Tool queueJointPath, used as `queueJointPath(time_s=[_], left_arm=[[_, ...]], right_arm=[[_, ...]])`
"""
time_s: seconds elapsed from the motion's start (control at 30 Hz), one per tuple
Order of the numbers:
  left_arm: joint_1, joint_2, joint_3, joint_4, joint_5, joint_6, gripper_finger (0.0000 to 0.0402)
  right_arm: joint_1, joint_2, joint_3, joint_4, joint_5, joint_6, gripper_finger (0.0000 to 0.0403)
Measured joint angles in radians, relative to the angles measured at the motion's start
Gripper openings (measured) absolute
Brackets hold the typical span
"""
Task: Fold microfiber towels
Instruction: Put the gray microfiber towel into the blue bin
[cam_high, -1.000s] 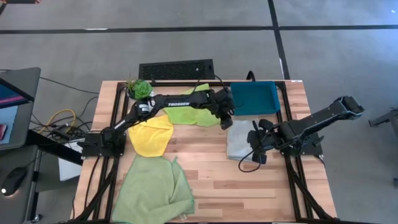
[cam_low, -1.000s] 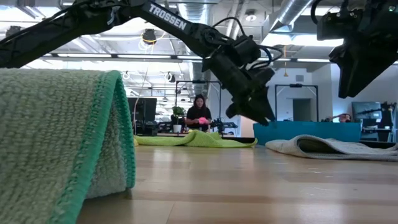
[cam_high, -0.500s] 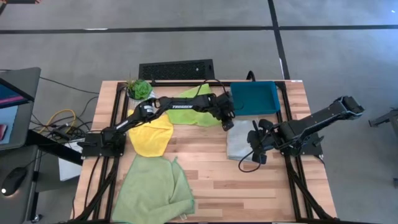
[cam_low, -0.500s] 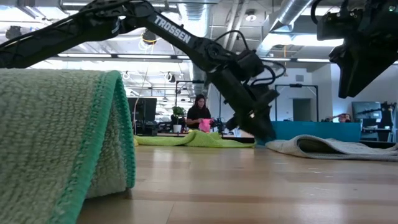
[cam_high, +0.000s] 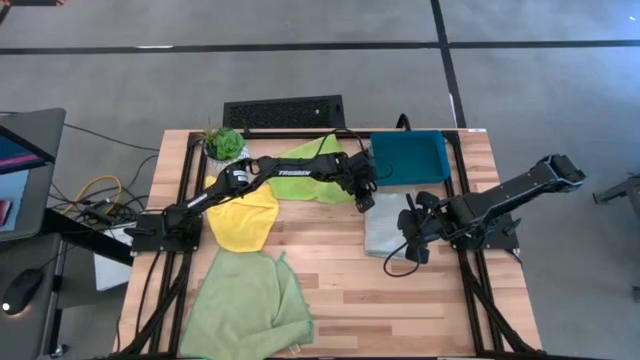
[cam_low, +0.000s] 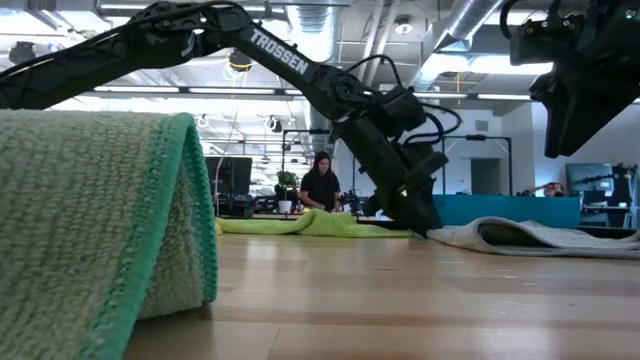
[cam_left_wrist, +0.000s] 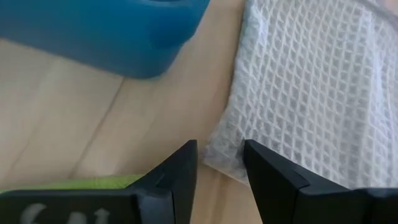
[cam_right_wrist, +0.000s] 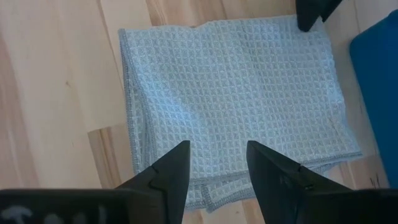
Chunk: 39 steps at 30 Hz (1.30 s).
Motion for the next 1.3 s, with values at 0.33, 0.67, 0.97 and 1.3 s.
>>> queueJointPath(time_s=[0.33, 0.67, 0.97, 1.3], left_arm=[[-0.022, 0.011, 0.003, -0.001, -0.008, 0.048, 0.013], [-0.044, 0.013, 0.002, -0.017, -0.069, 0.125, 0.0018], [-0.058, 0.007, 0.013, 0.014, -0.062, 0.175, 0.0004], [-0.059, -0.001, 0.158, 0.02, -0.108, 0.268, 0.0001]], right_arm=[[0.0, 0.0, 0.0, -0.019, 0.0, 0.0, 0.0182], [0.0, 0.0, 0.0, -0.027, 0.0, 0.0, 0.0182], [0.0, -0.002, 0.0, -0.153, 0.051, 0.058, 0.0182], [0.0, -0.009, 0.0, -0.226, 0.076, 0.114, 0.0182]])
